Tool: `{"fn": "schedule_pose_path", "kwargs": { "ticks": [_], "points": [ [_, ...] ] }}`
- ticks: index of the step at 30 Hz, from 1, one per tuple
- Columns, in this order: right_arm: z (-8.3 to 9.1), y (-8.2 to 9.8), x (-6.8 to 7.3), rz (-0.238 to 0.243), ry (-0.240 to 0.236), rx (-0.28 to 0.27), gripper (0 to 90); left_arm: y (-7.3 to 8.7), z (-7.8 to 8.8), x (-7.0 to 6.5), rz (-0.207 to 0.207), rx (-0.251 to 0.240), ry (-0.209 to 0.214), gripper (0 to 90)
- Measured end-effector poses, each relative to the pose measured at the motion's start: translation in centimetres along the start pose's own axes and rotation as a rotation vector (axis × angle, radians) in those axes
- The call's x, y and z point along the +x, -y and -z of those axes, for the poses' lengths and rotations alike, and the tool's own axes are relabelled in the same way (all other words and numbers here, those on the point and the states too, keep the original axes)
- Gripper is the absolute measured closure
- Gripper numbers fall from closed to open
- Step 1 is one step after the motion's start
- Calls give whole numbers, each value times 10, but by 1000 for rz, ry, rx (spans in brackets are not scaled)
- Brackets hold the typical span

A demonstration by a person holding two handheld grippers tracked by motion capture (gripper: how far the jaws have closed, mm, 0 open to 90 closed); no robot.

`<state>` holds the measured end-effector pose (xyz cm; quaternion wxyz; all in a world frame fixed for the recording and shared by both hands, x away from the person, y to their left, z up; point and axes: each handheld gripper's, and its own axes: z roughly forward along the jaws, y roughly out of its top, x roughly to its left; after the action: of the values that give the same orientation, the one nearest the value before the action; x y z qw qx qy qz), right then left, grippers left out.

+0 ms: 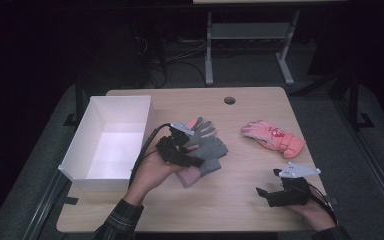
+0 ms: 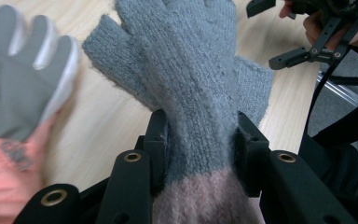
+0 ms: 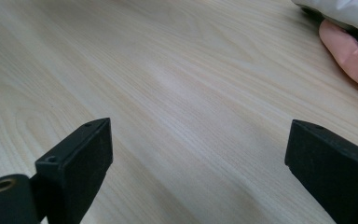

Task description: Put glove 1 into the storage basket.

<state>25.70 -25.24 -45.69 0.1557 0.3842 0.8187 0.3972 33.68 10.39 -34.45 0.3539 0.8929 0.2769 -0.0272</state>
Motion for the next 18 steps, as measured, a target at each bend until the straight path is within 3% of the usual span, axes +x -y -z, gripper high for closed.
{"fn": "schedule_pose_path", "kwargs": {
  "ticks": [18],
  "points": [
    [-1, 0, -1, -9, 4, -8, 72, -1, 54, 25, 40, -87, -52, 642]
  ]
}}
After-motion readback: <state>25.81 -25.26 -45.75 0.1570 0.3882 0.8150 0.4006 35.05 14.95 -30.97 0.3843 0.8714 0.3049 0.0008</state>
